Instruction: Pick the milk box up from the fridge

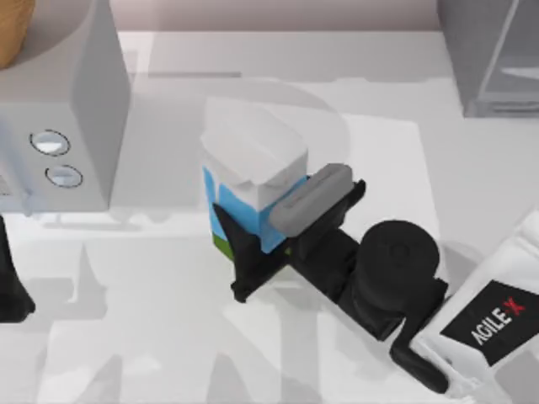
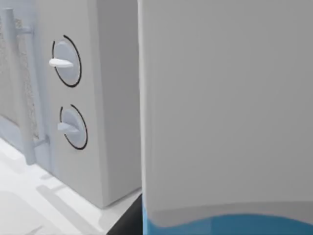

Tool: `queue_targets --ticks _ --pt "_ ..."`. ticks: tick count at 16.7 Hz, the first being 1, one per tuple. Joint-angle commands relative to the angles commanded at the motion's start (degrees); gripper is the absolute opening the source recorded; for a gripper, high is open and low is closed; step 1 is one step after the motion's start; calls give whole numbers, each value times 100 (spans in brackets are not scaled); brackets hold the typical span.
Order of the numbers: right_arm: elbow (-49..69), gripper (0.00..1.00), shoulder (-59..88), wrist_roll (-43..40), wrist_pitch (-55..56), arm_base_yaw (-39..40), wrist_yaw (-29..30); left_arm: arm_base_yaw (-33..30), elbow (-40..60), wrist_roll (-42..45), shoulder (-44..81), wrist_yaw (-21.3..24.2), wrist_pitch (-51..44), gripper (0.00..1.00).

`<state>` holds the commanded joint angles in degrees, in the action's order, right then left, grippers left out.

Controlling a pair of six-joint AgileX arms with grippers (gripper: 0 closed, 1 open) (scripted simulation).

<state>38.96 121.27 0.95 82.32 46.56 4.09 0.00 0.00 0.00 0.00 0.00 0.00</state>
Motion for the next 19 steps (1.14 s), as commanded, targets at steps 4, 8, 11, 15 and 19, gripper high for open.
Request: queue_targets --ticks 4,8,11,15,19 --pt "0 30 0 0 0 0 0 0 0 0 0 0 0 100" --pt "0 60 0 0 0 0 0 0 0 0 0 0 0 100" --pt "0 83 0 0 0 0 0 0 0 0 0 0 0 100" --pt "0 100 0 0 0 0 0 0 0 0 0 0 0 100" --pt "0 100 0 0 0 0 0 0 0 0 0 0 0 100"
